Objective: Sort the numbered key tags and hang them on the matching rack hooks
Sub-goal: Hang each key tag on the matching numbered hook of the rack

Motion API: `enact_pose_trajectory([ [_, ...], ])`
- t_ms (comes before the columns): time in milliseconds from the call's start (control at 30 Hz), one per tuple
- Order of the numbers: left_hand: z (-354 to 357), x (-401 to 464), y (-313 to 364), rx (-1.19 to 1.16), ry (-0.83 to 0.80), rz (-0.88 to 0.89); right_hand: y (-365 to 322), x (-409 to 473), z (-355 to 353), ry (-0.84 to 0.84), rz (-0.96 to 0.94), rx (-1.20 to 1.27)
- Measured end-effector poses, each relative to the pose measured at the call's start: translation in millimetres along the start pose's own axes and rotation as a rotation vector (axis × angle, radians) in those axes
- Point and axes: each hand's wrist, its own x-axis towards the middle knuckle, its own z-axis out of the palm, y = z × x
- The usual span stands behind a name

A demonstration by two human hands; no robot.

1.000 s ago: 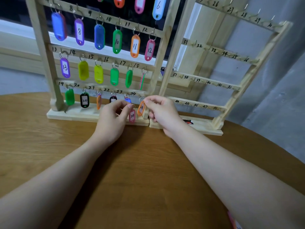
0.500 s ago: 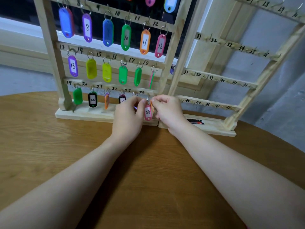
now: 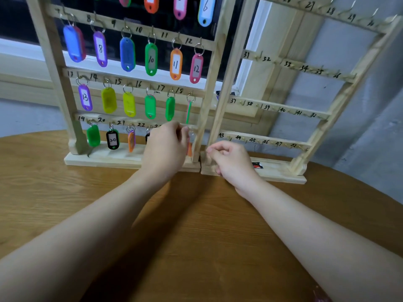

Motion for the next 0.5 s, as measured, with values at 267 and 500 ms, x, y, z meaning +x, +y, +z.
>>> enact_pose_trajectory([
  [267,-8,-7,5,0.202,-0.074,-0.104,10,-43,-58,-0.019,0.024,-0.086],
  [500,-13,-20,0,0.146,-0.078,-0.095,20,-84,-98,-0.038,0.026,-0.159],
])
